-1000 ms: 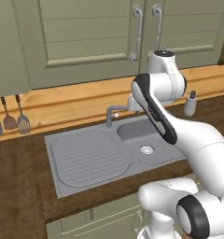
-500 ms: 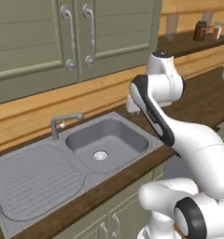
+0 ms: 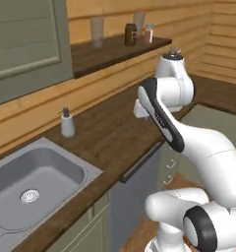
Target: Navigate to the toaster oven.
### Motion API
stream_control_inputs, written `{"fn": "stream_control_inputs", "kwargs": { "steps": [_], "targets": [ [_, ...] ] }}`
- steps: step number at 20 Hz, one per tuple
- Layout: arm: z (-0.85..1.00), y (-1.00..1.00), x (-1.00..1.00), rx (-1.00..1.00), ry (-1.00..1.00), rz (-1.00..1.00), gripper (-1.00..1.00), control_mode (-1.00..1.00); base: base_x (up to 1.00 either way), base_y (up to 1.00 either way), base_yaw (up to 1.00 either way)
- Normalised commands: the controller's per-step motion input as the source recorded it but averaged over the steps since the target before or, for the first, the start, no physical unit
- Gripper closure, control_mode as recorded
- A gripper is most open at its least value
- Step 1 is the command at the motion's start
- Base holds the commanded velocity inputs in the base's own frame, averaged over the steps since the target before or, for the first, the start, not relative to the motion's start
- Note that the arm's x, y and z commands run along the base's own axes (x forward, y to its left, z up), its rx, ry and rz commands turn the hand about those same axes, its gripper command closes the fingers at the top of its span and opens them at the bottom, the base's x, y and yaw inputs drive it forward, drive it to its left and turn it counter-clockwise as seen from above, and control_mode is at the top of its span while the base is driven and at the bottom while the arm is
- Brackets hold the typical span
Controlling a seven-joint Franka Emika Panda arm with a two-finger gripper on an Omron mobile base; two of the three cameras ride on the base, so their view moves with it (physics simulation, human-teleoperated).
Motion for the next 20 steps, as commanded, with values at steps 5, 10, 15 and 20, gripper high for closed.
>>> {"fn": "stream_control_inputs", "kwargs": {
  "steps": [5, 10, 15, 20],
  "targets": [
    [0.00, 0.00, 0.00, 0.00, 0.00, 0.00, -1.00, 1.00, 0.02, -0.37, -0.67],
    [0.00, 0.00, 0.00, 0.00, 0.00, 0.00, -1.00, 1.00, 0.00, -0.22, -0.77],
    [0.00, 0.00, 0.00, 0.00, 0.00, 0.00, -1.00, 1.00, 0.03, -0.06, -0.82],
    [0.00, 0.00, 0.00, 0.00, 0.00, 0.00, -1.00, 1.00, 0.11, -0.35, -0.76]
  ]
}}
